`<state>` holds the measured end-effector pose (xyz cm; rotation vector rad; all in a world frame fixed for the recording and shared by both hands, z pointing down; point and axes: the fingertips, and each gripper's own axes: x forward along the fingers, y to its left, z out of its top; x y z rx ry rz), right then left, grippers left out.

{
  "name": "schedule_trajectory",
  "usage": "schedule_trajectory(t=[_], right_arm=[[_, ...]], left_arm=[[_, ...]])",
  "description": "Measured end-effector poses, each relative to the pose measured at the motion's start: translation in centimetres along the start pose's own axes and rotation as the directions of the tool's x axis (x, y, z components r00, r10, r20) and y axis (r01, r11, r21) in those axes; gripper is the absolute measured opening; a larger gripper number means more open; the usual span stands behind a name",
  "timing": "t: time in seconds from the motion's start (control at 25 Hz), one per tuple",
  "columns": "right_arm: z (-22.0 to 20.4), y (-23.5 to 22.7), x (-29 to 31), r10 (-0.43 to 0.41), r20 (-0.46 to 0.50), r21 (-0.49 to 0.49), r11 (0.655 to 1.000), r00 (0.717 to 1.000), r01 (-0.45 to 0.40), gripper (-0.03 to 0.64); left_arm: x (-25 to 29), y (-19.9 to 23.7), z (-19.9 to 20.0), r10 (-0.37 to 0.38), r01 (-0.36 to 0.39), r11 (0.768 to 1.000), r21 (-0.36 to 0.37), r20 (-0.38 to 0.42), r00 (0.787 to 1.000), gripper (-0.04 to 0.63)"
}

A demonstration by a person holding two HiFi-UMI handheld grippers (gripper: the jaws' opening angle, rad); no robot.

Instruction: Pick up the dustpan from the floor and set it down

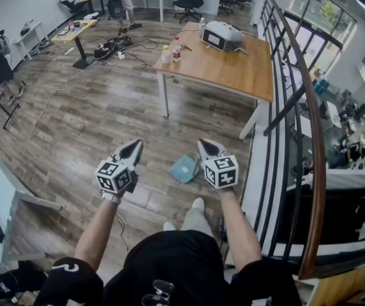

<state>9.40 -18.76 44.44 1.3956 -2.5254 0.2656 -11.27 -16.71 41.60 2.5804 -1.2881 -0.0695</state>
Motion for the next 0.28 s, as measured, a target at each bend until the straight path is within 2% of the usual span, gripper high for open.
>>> schedule_trajectory(t=[0.12, 0.28], right_arm=[[-0.14, 0.03, -0.07, 0.002, 0.003, 0.002, 1.000, 1.000, -0.002, -0.005], [0.03, 0.14, -0.05, 0.004, 0.012, 0.007, 1.000, 1.000, -0.004, -0.004]], left_arm=[[-0.11, 0.13, -0.23, 0.003, -0.003, 1.000, 0.008, -0.005, 1.000, -0.002], [-0.09, -0.31, 0.39, 0.002, -0.002, 1.000, -0.031, 0.003, 1.000, -0.002]])
